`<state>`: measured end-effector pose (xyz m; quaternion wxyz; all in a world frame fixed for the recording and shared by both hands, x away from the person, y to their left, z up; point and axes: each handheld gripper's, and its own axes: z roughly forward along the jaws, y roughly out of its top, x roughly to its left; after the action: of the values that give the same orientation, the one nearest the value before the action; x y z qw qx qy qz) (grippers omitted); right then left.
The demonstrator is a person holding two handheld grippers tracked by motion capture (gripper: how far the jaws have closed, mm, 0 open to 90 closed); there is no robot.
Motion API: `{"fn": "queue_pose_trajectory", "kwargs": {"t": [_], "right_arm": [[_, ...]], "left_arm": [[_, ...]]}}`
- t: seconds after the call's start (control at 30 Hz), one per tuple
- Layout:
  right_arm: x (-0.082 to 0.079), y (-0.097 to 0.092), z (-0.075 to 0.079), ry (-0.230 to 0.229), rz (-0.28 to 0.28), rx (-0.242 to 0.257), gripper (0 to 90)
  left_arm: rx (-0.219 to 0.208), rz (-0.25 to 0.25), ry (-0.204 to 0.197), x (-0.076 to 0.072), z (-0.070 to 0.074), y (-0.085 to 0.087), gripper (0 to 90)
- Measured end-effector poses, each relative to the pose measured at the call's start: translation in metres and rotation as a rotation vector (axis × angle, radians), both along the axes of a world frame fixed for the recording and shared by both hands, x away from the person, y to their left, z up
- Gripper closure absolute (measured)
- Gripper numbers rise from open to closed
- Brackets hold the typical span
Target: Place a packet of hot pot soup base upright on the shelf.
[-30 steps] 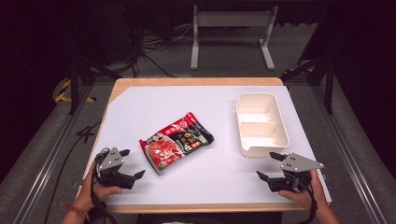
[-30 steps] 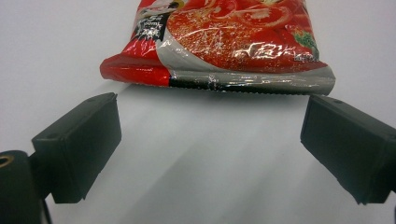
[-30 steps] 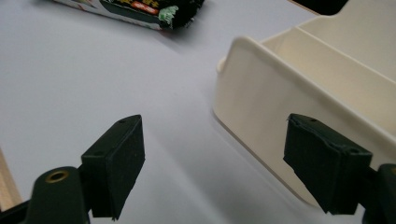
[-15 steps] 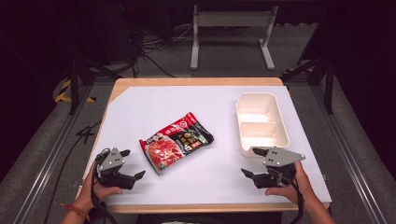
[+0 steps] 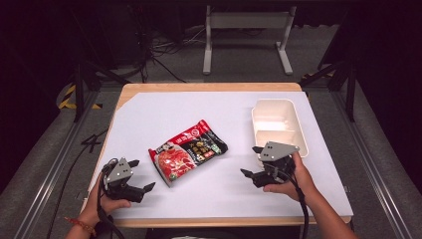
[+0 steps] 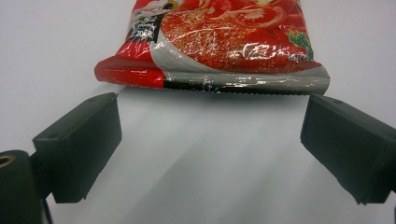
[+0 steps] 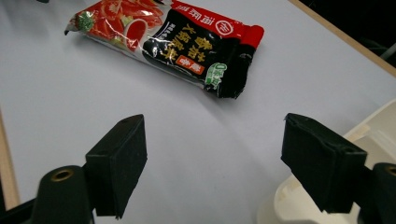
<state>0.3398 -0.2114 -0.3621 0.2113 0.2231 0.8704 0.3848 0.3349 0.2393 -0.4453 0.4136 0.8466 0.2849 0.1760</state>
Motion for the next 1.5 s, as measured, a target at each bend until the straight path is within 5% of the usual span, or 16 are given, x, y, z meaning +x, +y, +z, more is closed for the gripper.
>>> {"fn": "queue_pose_trajectory", "kwargs": {"t": [0.5,0.63,0.9,1.0,1.37,1.5], "right_arm": [[0.044,0.047,0.01,0.05,0.038,-0.026,21.0],[0.062,0.054,0.004,0.113,0.036,-0.02,20.8],[0.086,0.072,-0.005,0.118,0.001,-0.063,24.4],[0.095,0.077,-0.007,0.156,0.007,-0.036,25.7],[0.121,0.098,-0.025,0.241,-0.074,-0.108,26.2],[0.129,0.101,-0.028,0.258,-0.106,-0.09,26.2]], "left_arm": [[0.004,-0.004,0.004,0.0,-0.001,-0.001,6.4],[0.004,-0.008,0.0,0.0,-0.001,-0.001,6.4],[0.012,-0.01,-0.006,0.0,-0.001,-0.002,6.4],[0.013,-0.012,-0.01,0.0,0.0,-0.002,6.4],[0.011,-0.006,-0.024,-0.002,0.0,-0.001,6.3],[0.016,-0.006,-0.031,-0.002,0.0,-0.002,6.2]]}}
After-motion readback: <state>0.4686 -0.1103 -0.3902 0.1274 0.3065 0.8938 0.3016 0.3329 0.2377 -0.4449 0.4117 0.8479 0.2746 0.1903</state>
